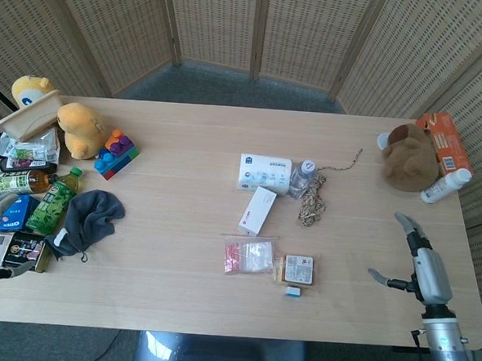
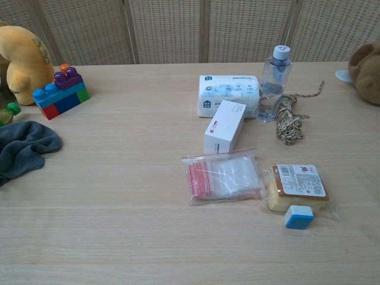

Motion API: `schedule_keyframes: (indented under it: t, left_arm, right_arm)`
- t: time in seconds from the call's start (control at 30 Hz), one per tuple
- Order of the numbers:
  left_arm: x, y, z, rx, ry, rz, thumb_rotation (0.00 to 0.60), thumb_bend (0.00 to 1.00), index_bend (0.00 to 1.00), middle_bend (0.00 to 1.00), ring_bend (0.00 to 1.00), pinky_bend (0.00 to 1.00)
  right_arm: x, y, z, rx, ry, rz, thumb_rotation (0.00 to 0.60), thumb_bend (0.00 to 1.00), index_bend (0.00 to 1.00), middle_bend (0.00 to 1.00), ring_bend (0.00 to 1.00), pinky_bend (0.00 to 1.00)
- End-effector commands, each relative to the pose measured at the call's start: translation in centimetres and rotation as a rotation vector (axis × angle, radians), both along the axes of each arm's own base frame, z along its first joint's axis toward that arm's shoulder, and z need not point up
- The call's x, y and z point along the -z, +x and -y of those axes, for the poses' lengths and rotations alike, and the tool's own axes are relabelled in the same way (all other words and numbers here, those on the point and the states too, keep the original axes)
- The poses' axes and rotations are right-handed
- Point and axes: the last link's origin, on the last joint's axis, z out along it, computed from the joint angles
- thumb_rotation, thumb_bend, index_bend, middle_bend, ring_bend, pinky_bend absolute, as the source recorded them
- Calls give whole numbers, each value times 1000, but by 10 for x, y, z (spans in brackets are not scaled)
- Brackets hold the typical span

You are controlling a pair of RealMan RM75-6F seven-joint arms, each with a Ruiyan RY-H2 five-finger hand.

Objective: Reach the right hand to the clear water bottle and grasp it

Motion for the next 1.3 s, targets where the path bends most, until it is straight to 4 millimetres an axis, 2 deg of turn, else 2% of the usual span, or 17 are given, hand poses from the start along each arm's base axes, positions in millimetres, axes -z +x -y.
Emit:
schedule_keyframes:
  t: [0.03,0.33,0.67,1.03,1.3]
  left_arm:
    - [1,-2,-4,-16,-5,11,600,0,7,0,0,0]
    - [4,-9,-10,-55,-13,18,600,0,7,0,0,0]
    - [7,-8,-12,-44,-46,49,600,0,7,0,0,0]
    - [8,-18,-19,-94,-36,36,600,0,8,0,0,0]
    - [7,-21,-21,-102,-29,30,600,0,8,0,0,0]
  right_arm:
    - [22,-1,44,33,70,55,600,0,0,0,0,0]
    - [56,6,110,90,104,145,600,0,0,0,0,0]
    - [92,22,158,123,155,247,600,0,0,0,0,0]
    - [125,58,194,110,194,309,600,0,0,0,0,0]
    - [145,78,205,123,207,374,600,0,0,0,0,0]
